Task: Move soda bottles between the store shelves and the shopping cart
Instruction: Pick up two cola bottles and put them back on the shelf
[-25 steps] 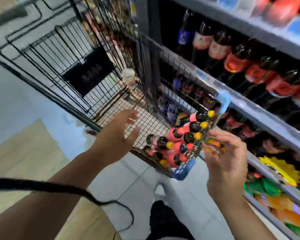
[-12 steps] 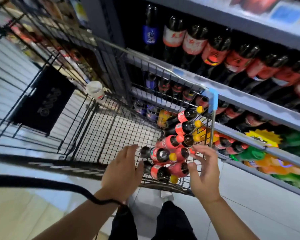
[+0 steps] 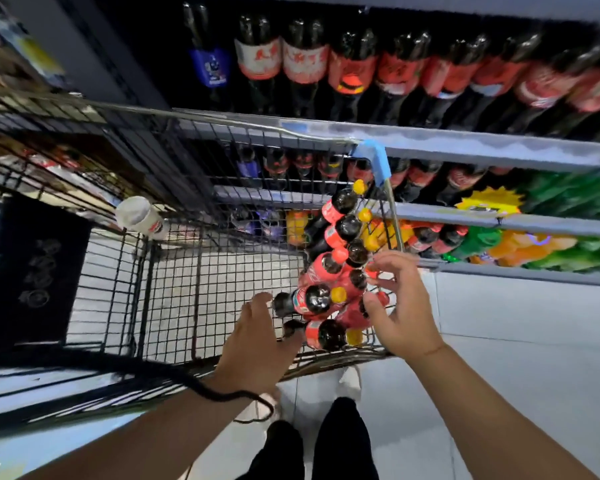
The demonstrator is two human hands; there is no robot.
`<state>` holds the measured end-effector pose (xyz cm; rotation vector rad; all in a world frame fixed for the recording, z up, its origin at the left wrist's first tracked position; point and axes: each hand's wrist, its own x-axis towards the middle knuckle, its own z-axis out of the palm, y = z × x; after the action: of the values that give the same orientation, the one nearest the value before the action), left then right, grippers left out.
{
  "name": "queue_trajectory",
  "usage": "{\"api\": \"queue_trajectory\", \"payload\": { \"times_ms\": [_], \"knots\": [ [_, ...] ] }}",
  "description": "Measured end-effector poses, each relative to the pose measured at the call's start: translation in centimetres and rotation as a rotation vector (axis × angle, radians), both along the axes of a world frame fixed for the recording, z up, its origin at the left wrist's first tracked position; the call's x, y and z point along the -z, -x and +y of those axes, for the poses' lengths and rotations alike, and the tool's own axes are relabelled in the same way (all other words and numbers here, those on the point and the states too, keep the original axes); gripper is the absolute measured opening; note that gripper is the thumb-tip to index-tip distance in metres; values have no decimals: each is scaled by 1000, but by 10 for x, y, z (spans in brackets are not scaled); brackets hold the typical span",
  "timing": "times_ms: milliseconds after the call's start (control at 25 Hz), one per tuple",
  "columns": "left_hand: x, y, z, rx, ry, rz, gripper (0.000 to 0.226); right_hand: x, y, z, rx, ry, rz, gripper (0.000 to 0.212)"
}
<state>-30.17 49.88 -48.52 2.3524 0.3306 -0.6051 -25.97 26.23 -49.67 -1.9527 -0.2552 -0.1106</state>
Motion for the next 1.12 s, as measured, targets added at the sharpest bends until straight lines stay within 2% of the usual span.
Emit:
{"api": "queue_trajectory", "payload": {
  "times_ms": [80,120,240,320,440,560,720,800,920,1120],
  "knots": [
    [9,-17,-6,15,112,-27,65,0,1,0,22,12,14,37],
    [14,-29,-11,46,130,-42,66,1,1,-1,35,11,19,38],
    [35,-76,-29,137,110,-64,83,3,2,1,76,9,41,48],
    [47,-105,-43,125,162,-43,84,5,0,2,97,6,71,51],
    [73,-128,-49,160,216,-18,90,4,-2,4,108,-27,93,47],
    [108,-114,-34,154,291,9,95,5,-2,3,97,-77,91,40],
    [140,-86,3,365,111,235,100,7,-2,1,111,-90,78,41],
    [150,-85,7,406,73,222,88,10,-2,-1,116,-60,67,31],
    [157,-91,-6,440,77,154,84,12,-1,-1,106,-21,63,32],
    [166,-94,-14,512,-54,48,66,11,0,0,80,-42,99,29]
  ]
}}
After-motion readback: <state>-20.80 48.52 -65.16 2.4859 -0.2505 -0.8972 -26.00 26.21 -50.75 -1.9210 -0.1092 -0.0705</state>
